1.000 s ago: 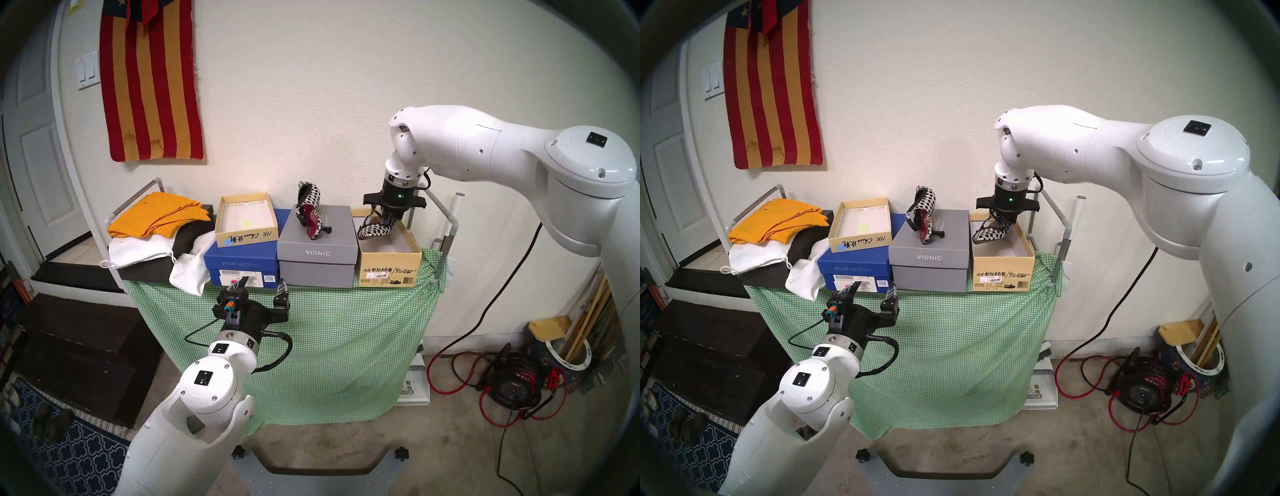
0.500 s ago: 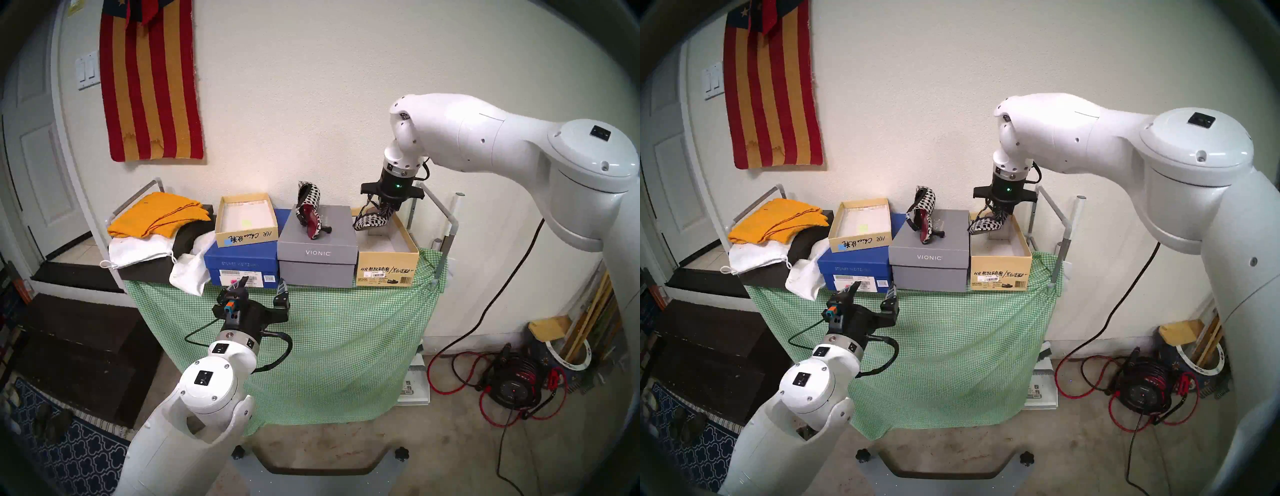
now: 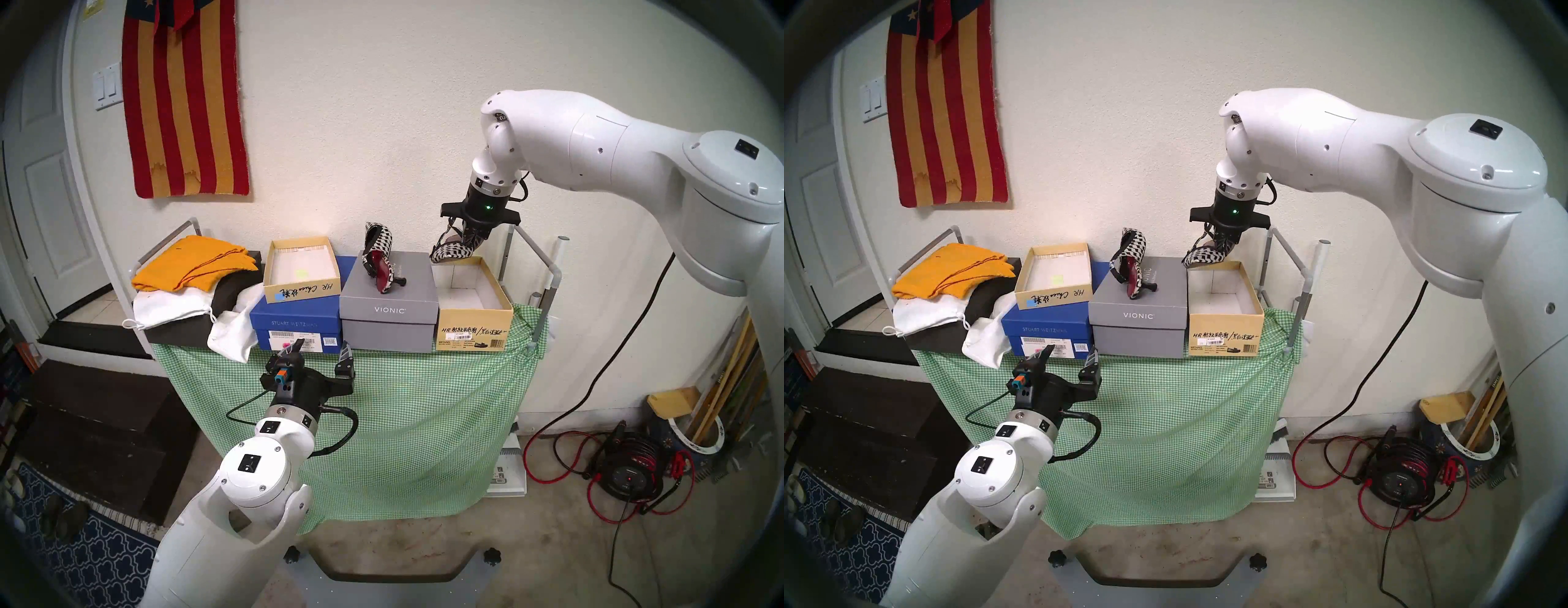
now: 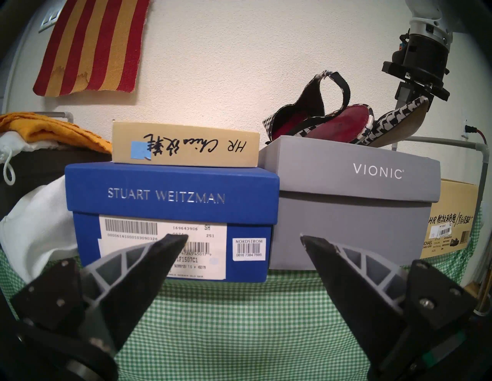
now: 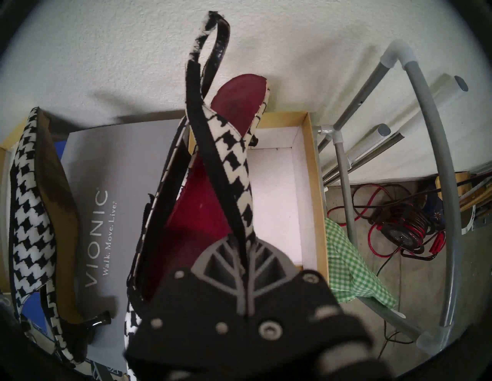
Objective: Take shoe out of the box
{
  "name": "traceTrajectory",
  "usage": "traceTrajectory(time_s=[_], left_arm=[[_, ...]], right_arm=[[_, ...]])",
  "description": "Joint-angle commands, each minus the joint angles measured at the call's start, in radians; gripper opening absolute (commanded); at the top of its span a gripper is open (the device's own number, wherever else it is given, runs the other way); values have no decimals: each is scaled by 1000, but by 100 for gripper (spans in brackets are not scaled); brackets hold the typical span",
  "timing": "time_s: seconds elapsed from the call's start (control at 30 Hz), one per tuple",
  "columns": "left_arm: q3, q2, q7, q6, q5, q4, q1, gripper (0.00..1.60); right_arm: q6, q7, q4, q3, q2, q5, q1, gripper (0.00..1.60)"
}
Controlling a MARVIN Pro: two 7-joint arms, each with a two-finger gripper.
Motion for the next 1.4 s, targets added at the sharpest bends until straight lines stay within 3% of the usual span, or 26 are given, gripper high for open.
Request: traceTrajectory(time_s=[0.0, 0.67, 1.37], left_arm=[[-1, 1, 0, 0, 1, 0, 0, 160], [-1, 1, 0, 0, 1, 0, 0, 160], [-1, 1, 0, 0, 1, 0, 0, 160]], right_arm=[[-2, -94, 32, -11, -55, -1, 24, 0], [-2, -65, 131, -55, -199, -1, 16, 0], [-2, -18, 129, -50, -205, -1, -51, 0]])
